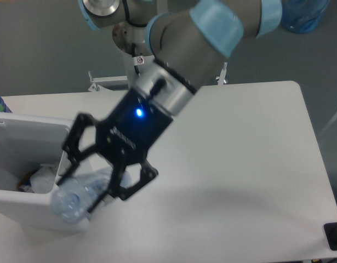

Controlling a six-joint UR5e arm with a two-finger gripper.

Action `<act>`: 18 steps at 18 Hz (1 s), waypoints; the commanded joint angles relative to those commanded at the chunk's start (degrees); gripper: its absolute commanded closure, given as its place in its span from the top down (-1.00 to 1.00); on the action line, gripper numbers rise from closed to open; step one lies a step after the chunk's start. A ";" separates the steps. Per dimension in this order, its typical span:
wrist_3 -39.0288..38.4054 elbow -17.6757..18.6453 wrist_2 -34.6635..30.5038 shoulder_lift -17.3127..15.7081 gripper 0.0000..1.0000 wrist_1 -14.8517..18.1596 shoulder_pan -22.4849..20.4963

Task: Place the trash in the trash can
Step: 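Carry the bottle over the bin and lower it inside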

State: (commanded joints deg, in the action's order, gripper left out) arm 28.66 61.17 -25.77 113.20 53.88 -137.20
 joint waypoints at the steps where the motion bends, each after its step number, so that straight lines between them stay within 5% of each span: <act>1: -1.06 0.44 1.24 -0.17 -0.29 0.00 0.27; 6: -2.03 1.49 2.65 -0.79 -0.26 -0.44 3.43; 12: 2.08 9.04 6.15 -1.93 -0.25 -3.25 7.47; 15: 2.80 9.75 6.87 -1.93 -0.23 -3.43 7.91; 18: 10.51 13.34 6.87 -1.93 0.10 -4.04 8.62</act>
State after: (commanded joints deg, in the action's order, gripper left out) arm 39.17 74.51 -18.90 111.27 49.83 -128.59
